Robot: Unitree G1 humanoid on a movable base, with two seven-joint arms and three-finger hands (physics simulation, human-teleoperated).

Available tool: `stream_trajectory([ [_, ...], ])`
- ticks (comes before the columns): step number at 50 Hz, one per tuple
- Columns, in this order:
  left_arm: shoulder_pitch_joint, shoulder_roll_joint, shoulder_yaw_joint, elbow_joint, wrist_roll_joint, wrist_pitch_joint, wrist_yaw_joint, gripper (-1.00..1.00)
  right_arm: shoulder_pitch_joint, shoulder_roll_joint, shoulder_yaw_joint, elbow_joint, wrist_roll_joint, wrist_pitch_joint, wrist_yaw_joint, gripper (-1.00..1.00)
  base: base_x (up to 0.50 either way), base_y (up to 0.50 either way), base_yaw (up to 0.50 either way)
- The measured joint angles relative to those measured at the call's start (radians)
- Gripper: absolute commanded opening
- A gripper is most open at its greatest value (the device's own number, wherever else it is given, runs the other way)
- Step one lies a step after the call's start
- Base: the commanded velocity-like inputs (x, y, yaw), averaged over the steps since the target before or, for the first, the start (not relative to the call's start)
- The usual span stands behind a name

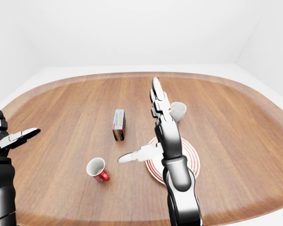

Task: Pick up the red mug and put it on the plate

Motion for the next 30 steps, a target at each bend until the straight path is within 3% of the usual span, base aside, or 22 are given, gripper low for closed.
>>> stream_trajectory([
  [6, 0.001, -0.001, -0.001, -0.002, 0.001, 0.000, 0.000, 1.00, 0.001, 0.025, 0.157, 0.034, -0.080, 0.000, 0.007, 1.00, 0.00, 0.00, 0.00],
  [14, 0.000, -0.001, 0.000, -0.004, 0.000, 0.000, 0.001, 1.00, -0.036, 0.074, 0.285, 0.141, -0.173, 0.000, 0.039, 1.00, 0.00, 0.00, 0.00],
  [30, 0.000, -0.001, -0.001, -0.009, -0.002, 0.000, 0.002, 1.00, -0.077, 0.157, 0.371, 0.475, -0.278, 0.000, 0.110, 1.00, 0.00, 0.00, 0.00],
])
